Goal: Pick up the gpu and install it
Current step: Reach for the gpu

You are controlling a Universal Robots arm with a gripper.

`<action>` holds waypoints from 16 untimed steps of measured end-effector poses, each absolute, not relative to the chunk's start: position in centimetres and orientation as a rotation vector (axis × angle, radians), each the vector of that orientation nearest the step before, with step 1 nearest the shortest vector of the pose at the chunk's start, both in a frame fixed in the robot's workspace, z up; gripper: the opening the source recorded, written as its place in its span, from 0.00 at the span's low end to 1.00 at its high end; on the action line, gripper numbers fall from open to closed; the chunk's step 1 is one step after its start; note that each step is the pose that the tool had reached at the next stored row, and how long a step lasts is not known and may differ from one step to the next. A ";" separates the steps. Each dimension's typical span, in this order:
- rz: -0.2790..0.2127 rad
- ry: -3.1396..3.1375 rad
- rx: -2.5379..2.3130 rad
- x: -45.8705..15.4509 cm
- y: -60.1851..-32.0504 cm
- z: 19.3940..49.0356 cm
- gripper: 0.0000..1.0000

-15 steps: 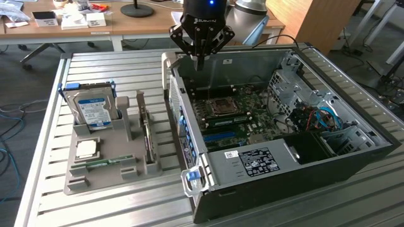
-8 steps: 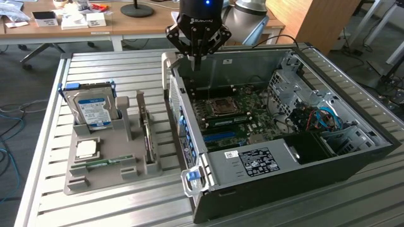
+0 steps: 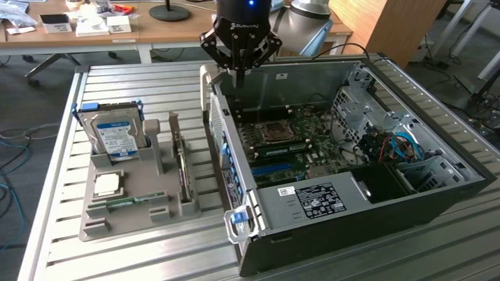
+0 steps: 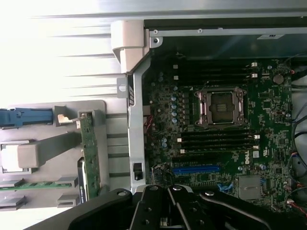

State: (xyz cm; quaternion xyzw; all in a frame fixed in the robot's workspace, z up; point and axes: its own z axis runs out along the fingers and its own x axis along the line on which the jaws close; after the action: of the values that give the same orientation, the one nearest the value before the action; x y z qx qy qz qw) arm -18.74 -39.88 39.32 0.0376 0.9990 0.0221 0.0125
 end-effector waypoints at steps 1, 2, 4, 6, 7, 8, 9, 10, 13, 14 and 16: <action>0.069 3.114 0.117 -18.8 -39.9 39.3 0.11; 0.069 3.114 0.117 -18.9 -39.9 39.3 0.11; 0.069 3.114 0.117 -19.0 -39.9 39.3 0.11; 0.069 3.114 0.117 -19.2 -39.9 39.3 0.11; 0.069 3.114 0.117 -19.3 -39.9 39.3 0.11; 0.069 3.114 0.117 -19.4 -39.9 39.3 0.11; 0.069 3.114 0.117 -19.4 -39.9 39.3 0.11; 0.069 3.114 0.117 -19.5 -39.9 39.3 0.11; 0.069 3.114 0.117 -19.6 -39.9 39.3 0.11; 0.069 3.114 0.117 -19.7 -39.9 39.3 0.11; 0.069 3.114 0.117 -19.8 -39.9 39.3 0.11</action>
State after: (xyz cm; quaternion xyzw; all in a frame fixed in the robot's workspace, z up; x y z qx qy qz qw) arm -19.82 -39.88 39.32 0.0376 0.9990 0.0221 0.0125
